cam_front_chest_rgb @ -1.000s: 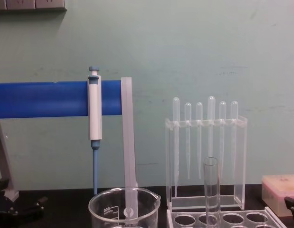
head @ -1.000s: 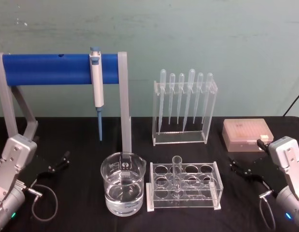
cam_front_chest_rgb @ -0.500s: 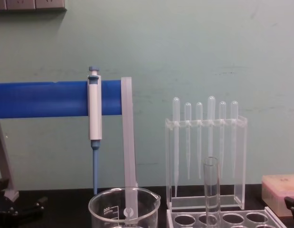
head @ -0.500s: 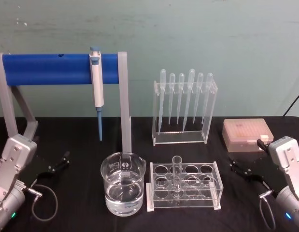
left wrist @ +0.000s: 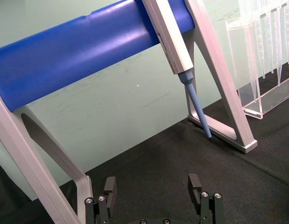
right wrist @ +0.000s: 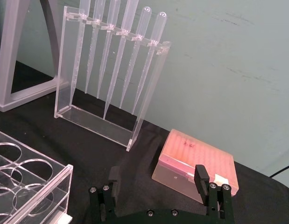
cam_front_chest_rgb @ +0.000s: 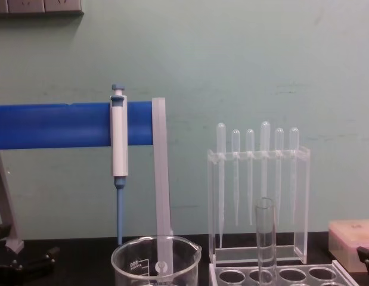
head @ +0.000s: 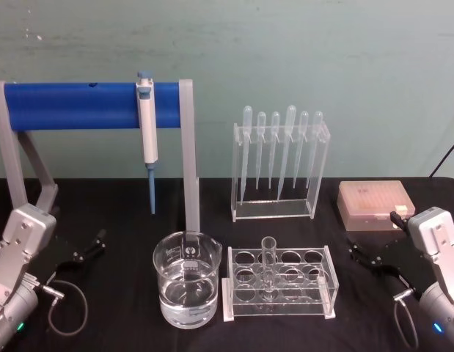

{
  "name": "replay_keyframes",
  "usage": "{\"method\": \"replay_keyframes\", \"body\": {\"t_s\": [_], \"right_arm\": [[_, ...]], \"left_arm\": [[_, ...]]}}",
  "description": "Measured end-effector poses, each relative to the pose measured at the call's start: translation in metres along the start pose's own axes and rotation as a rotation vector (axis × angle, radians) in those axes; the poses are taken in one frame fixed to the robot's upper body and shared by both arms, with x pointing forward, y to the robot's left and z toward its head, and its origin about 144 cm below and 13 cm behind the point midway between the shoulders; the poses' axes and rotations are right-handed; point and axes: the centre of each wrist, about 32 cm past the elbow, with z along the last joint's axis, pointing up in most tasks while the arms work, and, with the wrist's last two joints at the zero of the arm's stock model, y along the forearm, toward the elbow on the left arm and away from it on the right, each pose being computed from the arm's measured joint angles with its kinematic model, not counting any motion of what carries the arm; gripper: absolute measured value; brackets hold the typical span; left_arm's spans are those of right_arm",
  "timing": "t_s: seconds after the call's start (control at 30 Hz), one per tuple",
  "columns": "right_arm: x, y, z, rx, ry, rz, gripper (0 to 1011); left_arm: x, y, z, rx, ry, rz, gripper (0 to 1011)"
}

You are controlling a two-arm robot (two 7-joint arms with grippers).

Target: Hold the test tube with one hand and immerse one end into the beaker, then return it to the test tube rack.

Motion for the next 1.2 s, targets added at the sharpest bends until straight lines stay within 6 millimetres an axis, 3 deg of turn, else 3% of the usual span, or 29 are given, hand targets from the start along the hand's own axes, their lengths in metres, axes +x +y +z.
{"method": "replay_keyframes", "body": {"t_s": [0.4,0.8,0.97,1.2], "right_arm": [[-0.001,-0.011,0.003,0.022,-0.027,0.003,1003],[0.003,-0.067,0.015,0.087,-0.096,0.052,1003],[-0.004,-0.085,0.017,0.135,-0.071,0.126,1003],[-0.027,-0.086,0.021,0.210,-0.029,0.246,1003]], "left_arm": [[0.000,0.000,0.000,0.000,0.000,0.000,1000],[0.000,0.000,0.000,0.000,0.000,0.000,1000],[0.000,0.000,0.000,0.000,0.000,0.000,1000],[0.000,0.000,0.000,0.000,0.000,0.000,1000]]}}
